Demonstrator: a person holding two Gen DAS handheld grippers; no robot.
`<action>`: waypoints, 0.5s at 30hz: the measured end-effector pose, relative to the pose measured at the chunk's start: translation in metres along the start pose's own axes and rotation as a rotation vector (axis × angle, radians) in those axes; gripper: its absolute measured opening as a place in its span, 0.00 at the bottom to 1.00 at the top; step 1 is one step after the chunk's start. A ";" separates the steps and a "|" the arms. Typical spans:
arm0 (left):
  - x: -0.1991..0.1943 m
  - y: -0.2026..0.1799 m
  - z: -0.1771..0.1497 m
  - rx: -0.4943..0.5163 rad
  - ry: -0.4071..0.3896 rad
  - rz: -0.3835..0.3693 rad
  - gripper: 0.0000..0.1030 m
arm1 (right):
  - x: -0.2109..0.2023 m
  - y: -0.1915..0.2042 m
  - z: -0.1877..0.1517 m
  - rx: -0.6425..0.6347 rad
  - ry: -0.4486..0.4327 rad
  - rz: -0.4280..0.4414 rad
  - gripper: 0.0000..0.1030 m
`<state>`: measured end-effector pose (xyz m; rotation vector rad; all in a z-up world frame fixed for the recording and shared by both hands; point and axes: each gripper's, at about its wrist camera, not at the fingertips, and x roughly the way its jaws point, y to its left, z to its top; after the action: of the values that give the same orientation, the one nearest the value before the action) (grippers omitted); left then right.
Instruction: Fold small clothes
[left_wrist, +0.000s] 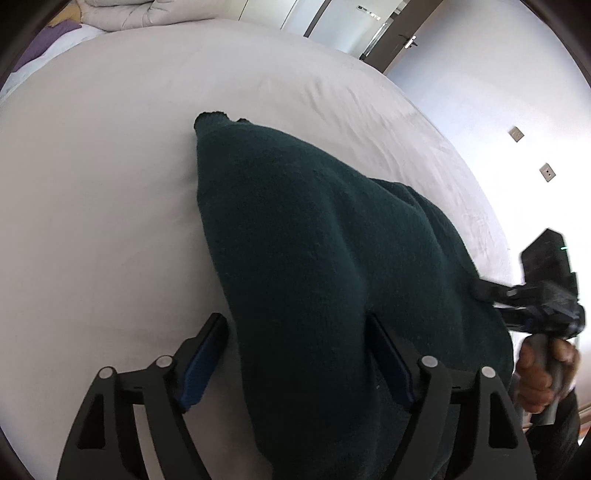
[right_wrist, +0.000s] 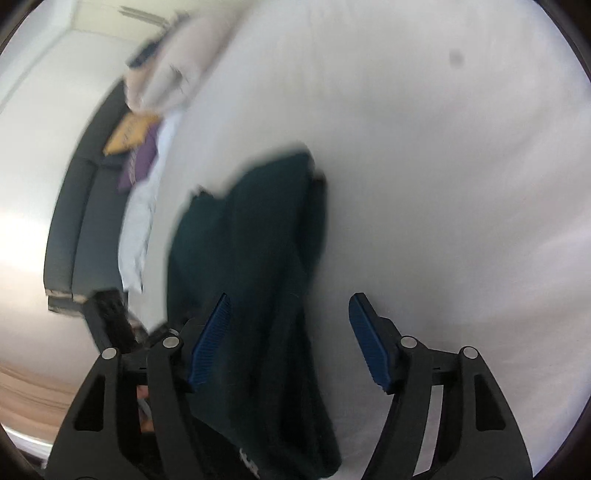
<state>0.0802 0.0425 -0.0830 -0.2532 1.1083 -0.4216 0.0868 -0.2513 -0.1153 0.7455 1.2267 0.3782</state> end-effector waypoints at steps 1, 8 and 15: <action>-0.001 0.001 0.000 -0.001 0.005 -0.003 0.80 | 0.002 -0.003 -0.001 0.000 -0.009 0.013 0.64; 0.004 0.004 0.005 -0.011 0.035 -0.008 0.83 | 0.030 0.008 -0.002 -0.053 0.107 0.137 0.66; 0.010 -0.006 0.017 -0.032 0.072 -0.015 0.56 | 0.052 0.013 0.008 -0.016 0.093 0.145 0.24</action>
<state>0.0982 0.0330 -0.0812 -0.2763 1.1850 -0.4295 0.1121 -0.2113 -0.1419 0.8130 1.2584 0.5460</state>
